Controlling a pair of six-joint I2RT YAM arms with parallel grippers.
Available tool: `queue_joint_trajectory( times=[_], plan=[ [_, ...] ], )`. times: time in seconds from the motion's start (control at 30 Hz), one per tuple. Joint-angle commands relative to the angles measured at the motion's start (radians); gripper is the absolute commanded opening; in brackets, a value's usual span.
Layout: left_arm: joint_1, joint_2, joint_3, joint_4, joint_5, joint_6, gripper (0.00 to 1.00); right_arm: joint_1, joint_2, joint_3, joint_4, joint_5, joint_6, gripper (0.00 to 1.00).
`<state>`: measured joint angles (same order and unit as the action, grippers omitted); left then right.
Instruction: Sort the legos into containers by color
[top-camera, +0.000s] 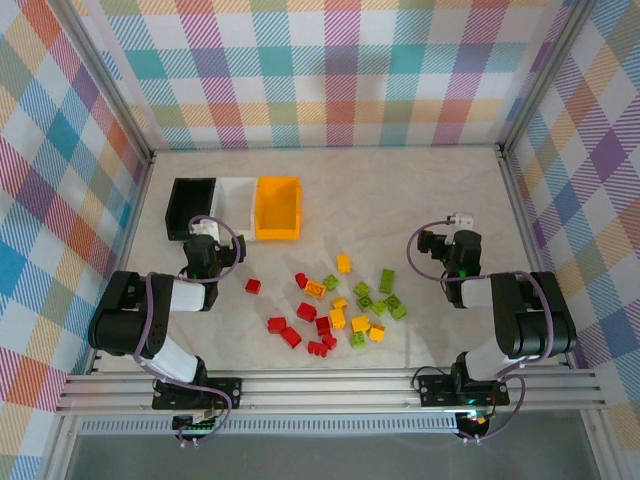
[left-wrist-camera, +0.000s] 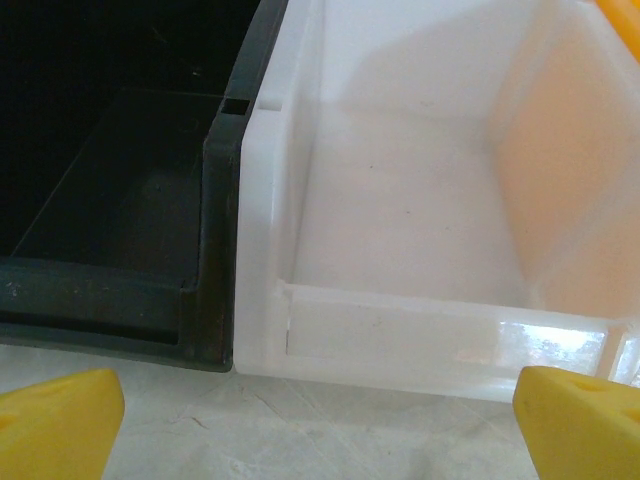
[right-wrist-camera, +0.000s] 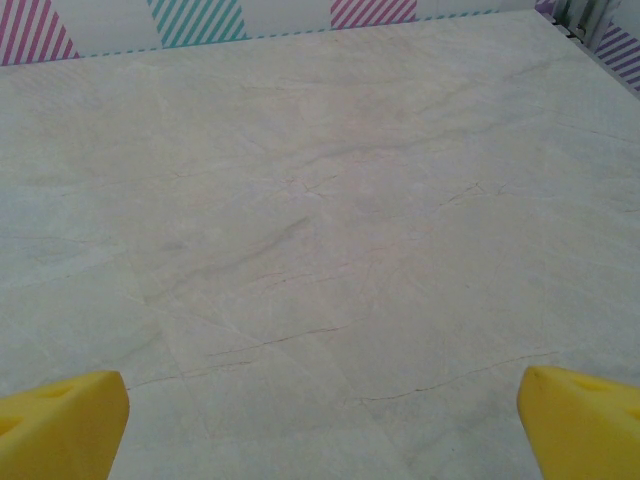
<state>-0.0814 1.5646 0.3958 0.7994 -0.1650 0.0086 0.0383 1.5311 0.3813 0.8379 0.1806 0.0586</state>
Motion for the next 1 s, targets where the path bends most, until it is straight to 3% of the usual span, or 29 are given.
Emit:
queue_joint_trajectory(
  times=[0.0, 0.13, 0.23, 0.33, 0.43, 0.6, 0.7, 0.77, 0.8, 0.83, 0.9, 0.97],
  plan=[
    [0.004, -0.002, 0.02, 0.014, 0.011, 0.004, 1.0, -0.005, 0.001, 0.004, 0.038, -0.016, -0.008, 1.0],
    [0.005, -0.01, 0.02, 0.012, 0.009, 0.003, 1.0, -0.012, -0.001, 0.005, 0.04, -0.025, -0.005, 1.0],
    [0.004, -0.086, 0.107, -0.209, -0.009, -0.003, 1.0, -0.01, -0.024, 0.004, 0.025, -0.021, -0.007, 1.0],
    [0.004, -0.151, 0.128, -0.288, -0.015, -0.008, 1.0, -0.003, -0.054, -0.012, 0.026, -0.035, -0.022, 1.0],
    [0.003, -0.249, 0.097, -0.287, -0.04, -0.037, 1.0, 0.001, -0.162, 0.064, -0.212, 0.035, 0.001, 1.0],
    [0.003, -0.384, 0.108, -0.327, -0.082, -0.237, 1.0, 0.026, -0.26, 0.193, -0.481, 0.053, 0.115, 1.0],
    [0.005, -0.412, 0.19, -0.487, -0.13, -0.459, 1.0, 0.149, -0.269, 0.237, -0.546, 0.315, 0.116, 1.0],
    [0.005, -0.418, 0.253, -0.645, -0.108, -0.601, 1.0, 0.168, -0.268, 0.267, -0.63, 0.379, 0.318, 1.0],
    [0.006, -0.417, 0.312, -0.753, -0.12, -0.679, 1.0, 0.156, -0.268, 0.293, -0.758, 0.384, 0.565, 1.0],
    [0.008, -0.411, 0.348, -0.803, -0.103, -0.679, 1.0, 0.136, -0.263, 0.31, -0.85, 0.326, 0.738, 1.0],
    [0.009, -0.41, 0.363, -0.809, -0.042, -0.69, 1.0, 0.117, -0.239, 0.248, -0.641, 0.022, 0.633, 1.0],
    [0.008, -0.427, 0.367, -0.816, 0.009, -0.721, 1.0, 0.151, -0.189, 0.256, -0.554, -0.113, 0.613, 1.0]
  ],
)
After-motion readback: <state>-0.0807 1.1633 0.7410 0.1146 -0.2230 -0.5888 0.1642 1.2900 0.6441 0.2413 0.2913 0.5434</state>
